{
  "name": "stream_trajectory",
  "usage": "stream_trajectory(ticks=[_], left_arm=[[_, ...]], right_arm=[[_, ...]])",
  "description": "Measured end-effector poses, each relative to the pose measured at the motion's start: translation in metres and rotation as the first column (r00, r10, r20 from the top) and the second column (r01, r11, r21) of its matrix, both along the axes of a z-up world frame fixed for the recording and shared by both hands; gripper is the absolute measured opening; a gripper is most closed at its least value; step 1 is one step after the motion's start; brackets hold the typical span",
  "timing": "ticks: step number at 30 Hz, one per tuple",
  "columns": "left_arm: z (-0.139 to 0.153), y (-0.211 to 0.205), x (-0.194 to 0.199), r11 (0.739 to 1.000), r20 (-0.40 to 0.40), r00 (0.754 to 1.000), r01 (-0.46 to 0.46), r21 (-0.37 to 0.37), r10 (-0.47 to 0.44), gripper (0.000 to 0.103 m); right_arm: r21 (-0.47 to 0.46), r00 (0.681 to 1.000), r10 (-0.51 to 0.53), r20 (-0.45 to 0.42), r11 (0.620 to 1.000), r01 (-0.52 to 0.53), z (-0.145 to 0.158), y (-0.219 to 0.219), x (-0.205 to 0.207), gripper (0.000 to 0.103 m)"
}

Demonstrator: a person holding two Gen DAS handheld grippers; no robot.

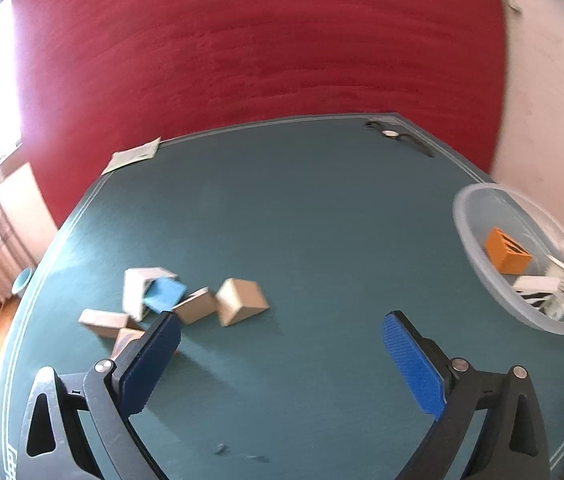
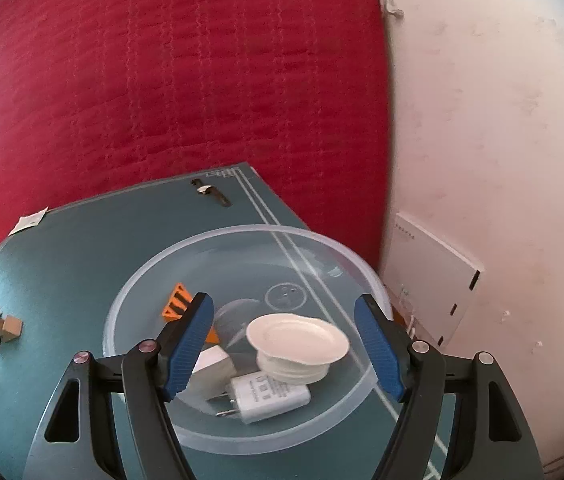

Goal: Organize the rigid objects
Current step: 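Grasp the orange striped triangle block with the left gripper while the right moves back from the bowl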

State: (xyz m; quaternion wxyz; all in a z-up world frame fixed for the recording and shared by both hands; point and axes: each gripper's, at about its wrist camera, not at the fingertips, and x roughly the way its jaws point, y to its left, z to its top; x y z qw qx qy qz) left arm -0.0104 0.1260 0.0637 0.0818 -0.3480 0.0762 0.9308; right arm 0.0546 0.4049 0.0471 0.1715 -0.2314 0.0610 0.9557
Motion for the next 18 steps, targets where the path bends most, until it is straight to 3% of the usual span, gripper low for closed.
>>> stream_trajectory(ticks=[10, 15, 18], left_arm=[[-0.003, -0.047, -0.005, 0.989, 0.037, 0.989, -0.143, 0.038, 0.142, 0.102], [-0.008, -0.074, -0.008, 0.958, 0.043, 0.960, -0.280, 0.062, 0.277, 0.102], [-0.014, -0.082, -0.010, 0.948, 0.060, 0.949, -0.313, 0.056, 0.309, 0.102]], right_arm=[[-0.008, 0.998, 0.062, 0.018, 0.998, -0.062, -0.003, -0.019, 0.001, 0.074], [-0.035, 0.991, 0.129, 0.033, 0.991, -0.127, -0.009, -0.042, 0.004, 0.074], [-0.013, 0.982, 0.184, 0.038, 0.983, -0.184, -0.011, -0.065, 0.007, 0.074]])
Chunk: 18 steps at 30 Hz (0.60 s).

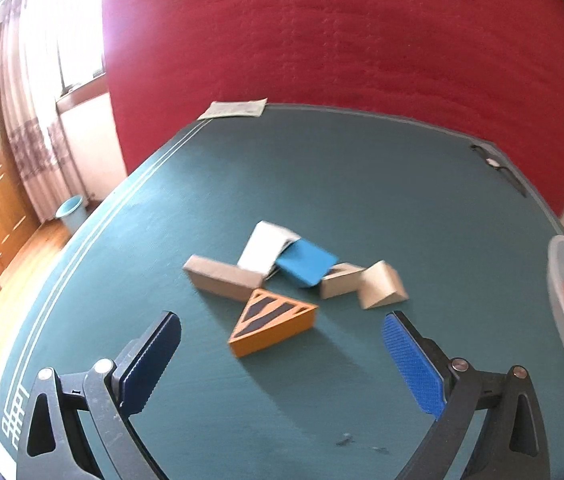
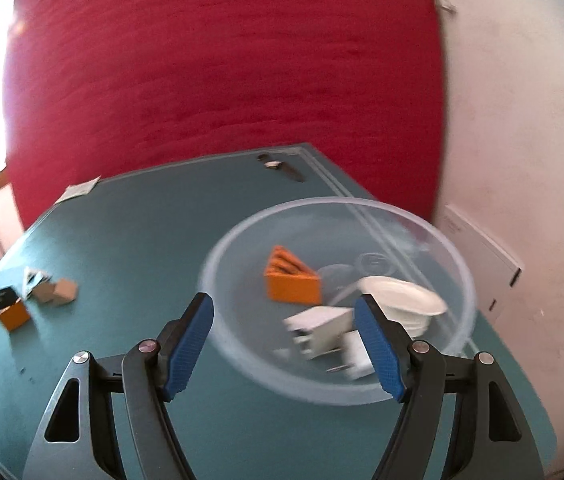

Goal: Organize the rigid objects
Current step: 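Grasp the orange striped triangle block with the left gripper while the right moves back from the bowl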

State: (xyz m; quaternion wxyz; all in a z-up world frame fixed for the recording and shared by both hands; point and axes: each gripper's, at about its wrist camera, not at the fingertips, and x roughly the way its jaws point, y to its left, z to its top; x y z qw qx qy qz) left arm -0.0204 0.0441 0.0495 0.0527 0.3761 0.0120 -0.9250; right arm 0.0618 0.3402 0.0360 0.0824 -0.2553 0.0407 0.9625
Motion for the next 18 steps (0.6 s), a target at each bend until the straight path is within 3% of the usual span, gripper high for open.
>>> stream_trajectory(ticks=[9, 18], left_arm=[[-0.017, -0.014, -0.007, 0.999, 0.050, 0.998, -0.037, 0.018, 0.036, 0.102], [-0.029, -0.025, -0.023, 0.993, 0.093, 0.990, -0.112, 0.042, 0.108, 0.102]], right_arm=[[0.033, 0.993, 0.113, 0.028, 0.993, -0.114, -0.012, -0.036, 0.006, 0.074], [0.030, 0.988, 0.144, 0.055, 0.989, -0.146, -0.018, -0.039, -0.001, 0.074]])
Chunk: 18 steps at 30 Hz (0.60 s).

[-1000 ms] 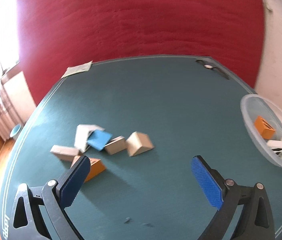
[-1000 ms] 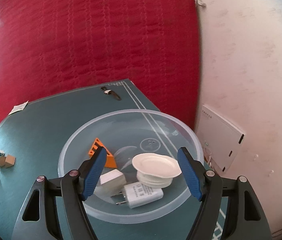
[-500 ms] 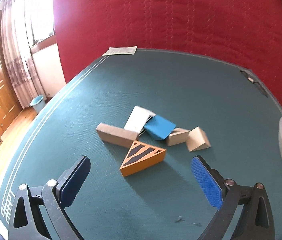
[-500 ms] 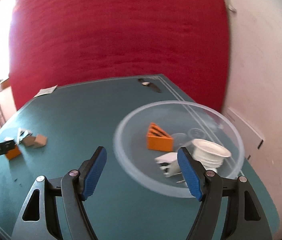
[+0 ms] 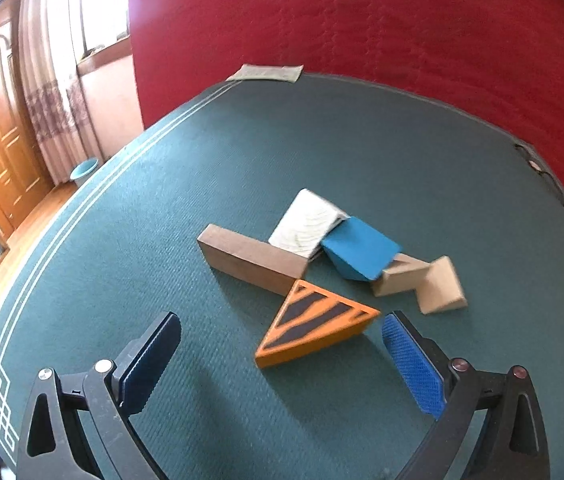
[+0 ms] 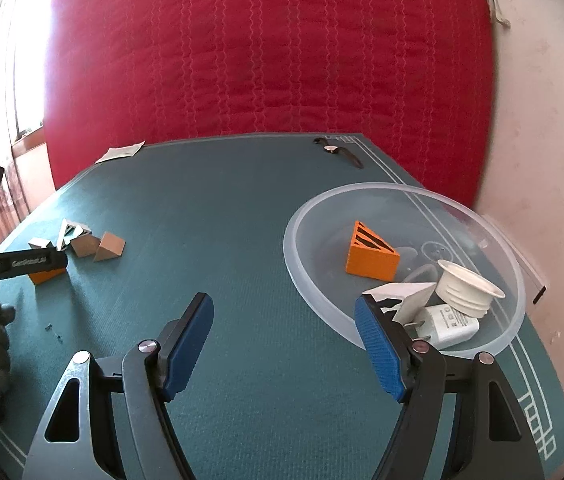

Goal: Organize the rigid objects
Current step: 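Grasp the orange striped triangle block with the left gripper while the right moves back from the bowl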

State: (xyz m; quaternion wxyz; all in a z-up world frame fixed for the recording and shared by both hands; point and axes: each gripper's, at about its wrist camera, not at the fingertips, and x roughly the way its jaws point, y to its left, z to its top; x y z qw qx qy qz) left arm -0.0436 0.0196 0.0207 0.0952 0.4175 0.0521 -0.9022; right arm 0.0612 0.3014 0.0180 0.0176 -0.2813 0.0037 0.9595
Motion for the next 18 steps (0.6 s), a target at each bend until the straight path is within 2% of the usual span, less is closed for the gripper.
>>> stream_trajectory(ticks=[5, 8, 12, 18], left_arm=[[-0.0051, -0.0055, -0.0056, 0.999, 0.038, 0.999, -0.026, 0.036, 0.025, 0.102], [-0.0049, -0.0054, -0.0047, 0.999, 0.036, 0.999, -0.028, 0.032, 0.026, 0.102], [-0.0042, -0.0050, -0.0032, 1.000, 0.019, 1.000, -0.011, 0.030, 0.010, 0.091], [-0.0009, 0.0028, -0.0008, 0.998, -0.014, 0.998, 0.058, 0.013, -0.058, 0.060]], right_arm=[[0.005, 1.000, 0.014, 0.012, 1.000, -0.014, -0.0008, -0.0016, -0.0020, 0.074], [0.014, 1.000, 0.021, 0.010, 1.000, -0.021, -0.0010, -0.0034, -0.0012, 0.074], [0.021, 0.999, 0.033, 0.016, 0.999, -0.034, -0.0023, -0.0055, -0.0013, 0.074], [0.021, 0.999, 0.038, 0.025, 0.999, -0.038, -0.0024, -0.0054, -0.0013, 0.074]])
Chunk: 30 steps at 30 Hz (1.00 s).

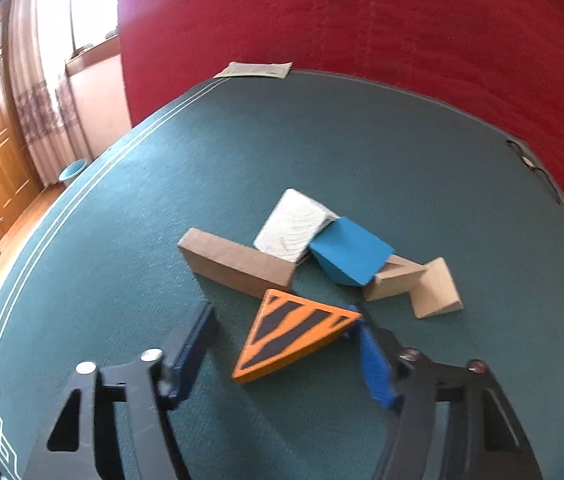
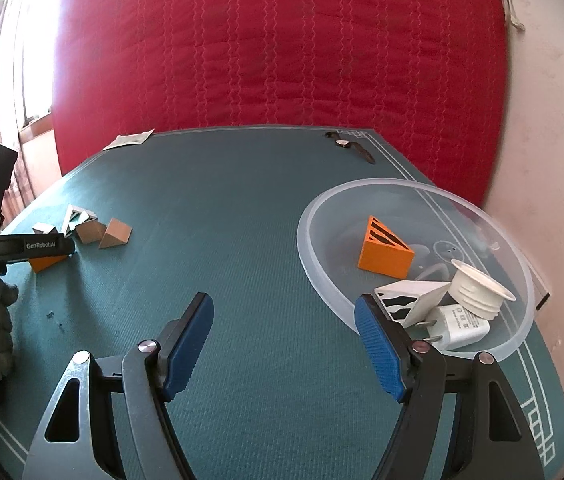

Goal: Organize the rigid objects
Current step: 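Grasp the orange striped triangle block with the left gripper while the right moves back from the bowl, then move the right gripper to the tan wooden cube and grasp it while the left holds the triangle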

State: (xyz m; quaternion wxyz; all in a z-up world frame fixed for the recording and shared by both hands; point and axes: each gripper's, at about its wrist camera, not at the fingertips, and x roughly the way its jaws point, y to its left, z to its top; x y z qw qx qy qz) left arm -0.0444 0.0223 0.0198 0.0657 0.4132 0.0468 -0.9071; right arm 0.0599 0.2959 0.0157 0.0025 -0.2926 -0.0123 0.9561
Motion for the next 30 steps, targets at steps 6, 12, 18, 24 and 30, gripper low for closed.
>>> stream_trajectory(ticks=[6, 12, 18, 24, 30], left_arm=[[0.002, 0.000, 0.004, 0.998, -0.010, 0.998, 0.057, 0.024, -0.057, 0.051], [0.003, -0.008, 0.009, 0.994, 0.005, 0.995, 0.101, 0.043, -0.101, 0.051], [0.003, -0.017, 0.022, 0.991, 0.010, 0.991, 0.135, 0.010, -0.135, 0.051], [0.000, -0.027, 0.035, 0.986, 0.015, 0.987, 0.163, -0.017, -0.163, 0.051], [0.007, -0.031, 0.047, 0.980, -0.009, 0.980, 0.197, -0.012, -0.197, 0.051]], right_arm=[[0.002, 1.000, 0.004, 0.002, 1.000, -0.004, 0.000, 0.000, 0.000, 0.074], [0.002, 1.000, 0.005, 0.003, 1.000, -0.005, 0.000, 0.000, 0.000, 0.074], [0.005, 1.000, 0.008, 0.006, 1.000, -0.008, -0.001, -0.001, 0.000, 0.074], [0.005, 0.999, 0.033, 0.033, 0.999, -0.033, -0.002, -0.007, -0.005, 0.074], [-0.059, 0.978, 0.168, 0.122, 0.985, -0.162, -0.006, -0.035, -0.019, 0.074]])
